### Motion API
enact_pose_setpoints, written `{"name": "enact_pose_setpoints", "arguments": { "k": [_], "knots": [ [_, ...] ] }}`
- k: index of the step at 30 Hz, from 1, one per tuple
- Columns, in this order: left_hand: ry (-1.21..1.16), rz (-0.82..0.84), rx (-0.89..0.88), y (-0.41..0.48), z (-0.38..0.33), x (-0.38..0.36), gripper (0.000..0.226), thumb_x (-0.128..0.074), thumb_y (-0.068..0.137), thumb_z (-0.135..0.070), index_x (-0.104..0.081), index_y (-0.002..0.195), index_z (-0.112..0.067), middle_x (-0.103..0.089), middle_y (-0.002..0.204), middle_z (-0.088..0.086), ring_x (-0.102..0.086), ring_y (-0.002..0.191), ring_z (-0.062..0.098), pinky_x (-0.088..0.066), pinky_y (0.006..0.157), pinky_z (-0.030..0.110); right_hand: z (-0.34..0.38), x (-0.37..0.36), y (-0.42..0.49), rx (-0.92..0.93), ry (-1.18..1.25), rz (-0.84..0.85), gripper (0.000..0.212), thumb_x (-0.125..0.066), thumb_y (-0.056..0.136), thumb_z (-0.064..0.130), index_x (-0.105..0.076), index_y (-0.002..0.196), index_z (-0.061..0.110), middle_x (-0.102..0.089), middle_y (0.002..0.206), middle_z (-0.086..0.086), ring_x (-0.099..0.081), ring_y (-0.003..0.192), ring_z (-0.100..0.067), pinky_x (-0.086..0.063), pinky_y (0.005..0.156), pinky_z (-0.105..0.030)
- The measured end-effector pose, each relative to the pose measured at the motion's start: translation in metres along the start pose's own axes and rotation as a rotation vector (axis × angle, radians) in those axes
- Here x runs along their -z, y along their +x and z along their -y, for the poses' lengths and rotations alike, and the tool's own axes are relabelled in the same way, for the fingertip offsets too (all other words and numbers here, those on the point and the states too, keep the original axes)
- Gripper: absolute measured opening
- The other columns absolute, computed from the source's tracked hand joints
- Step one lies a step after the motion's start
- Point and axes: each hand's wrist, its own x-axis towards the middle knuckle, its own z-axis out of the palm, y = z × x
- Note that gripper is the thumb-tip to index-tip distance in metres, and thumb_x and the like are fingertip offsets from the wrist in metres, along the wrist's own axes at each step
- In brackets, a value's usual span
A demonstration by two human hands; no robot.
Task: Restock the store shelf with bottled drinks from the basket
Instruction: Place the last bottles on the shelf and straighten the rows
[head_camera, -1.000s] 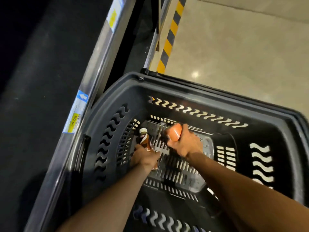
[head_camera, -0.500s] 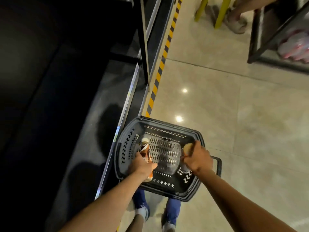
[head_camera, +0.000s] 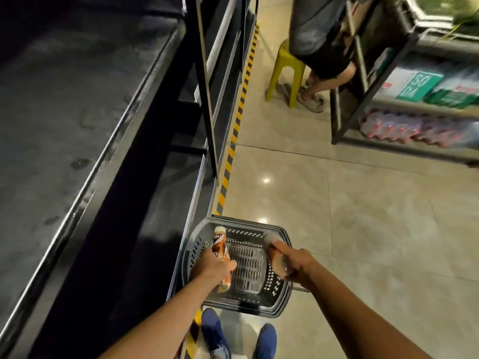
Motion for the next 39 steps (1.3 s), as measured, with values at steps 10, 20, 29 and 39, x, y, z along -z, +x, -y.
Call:
{"name": "enact_pose_setpoints", "arguments": {
  "k": [10,20,29,39],
  "knots": [
    [-0.255,-0.071,-0.148,-0.094,0.001,0.042,0.036,-0.080,0.072,-0.021,-0.059,0.101,-0.018,-0.067,0.090,-0.001,-0.058,0.073,0.007,-0.040,0.056,0.018,-0.009,-0.006,-0.105,0.218,0.027,0.203,0.069,-0.087,0.054,0.039,-0.062,0.114,0.014,-0.076,0.099,-0.012,-0.075,0.089,-0.028,-0.060,0.081,-0.050],
    [-0.587,-0.339,-0.269,-0.221,0.049,0.058,0.049,-0.076,0.061,-0.040,-0.055,0.100,-0.017,-0.067,0.081,-0.001,-0.068,0.076,0.016,-0.059,0.073,0.040,-0.032,-0.002,-0.226,0.632,-0.142,0.237,0.027,-0.074,0.082,0.019,-0.054,0.101,0.018,-0.065,0.088,-0.002,-0.064,0.074,-0.013,-0.049,0.054,-0.011],
    [-0.810,-0.707,-0.360,-0.396,0.087,0.064,0.043,-0.079,0.076,-0.024,-0.050,0.106,-0.035,-0.066,0.090,-0.008,-0.066,0.077,0.001,-0.055,0.074,0.027,-0.043,-0.008,-0.348,0.981,-0.219,0.580,0.032,-0.081,0.078,0.029,-0.060,0.102,0.028,-0.072,0.095,-0.001,-0.071,0.084,-0.018,-0.060,0.075,-0.035],
    [-0.883,-1.197,-0.400,-0.578,0.161,0.067,0.048,-0.077,0.078,-0.023,-0.046,0.110,-0.042,-0.062,0.090,-0.023,-0.065,0.081,0.000,-0.049,0.063,0.010,-0.108,-0.039,-0.497,1.141,-0.332,1.123,0.046,-0.082,0.065,0.029,-0.063,0.107,0.026,-0.075,0.090,0.004,-0.072,0.081,-0.010,-0.056,0.066,-0.022]
  ]
}}
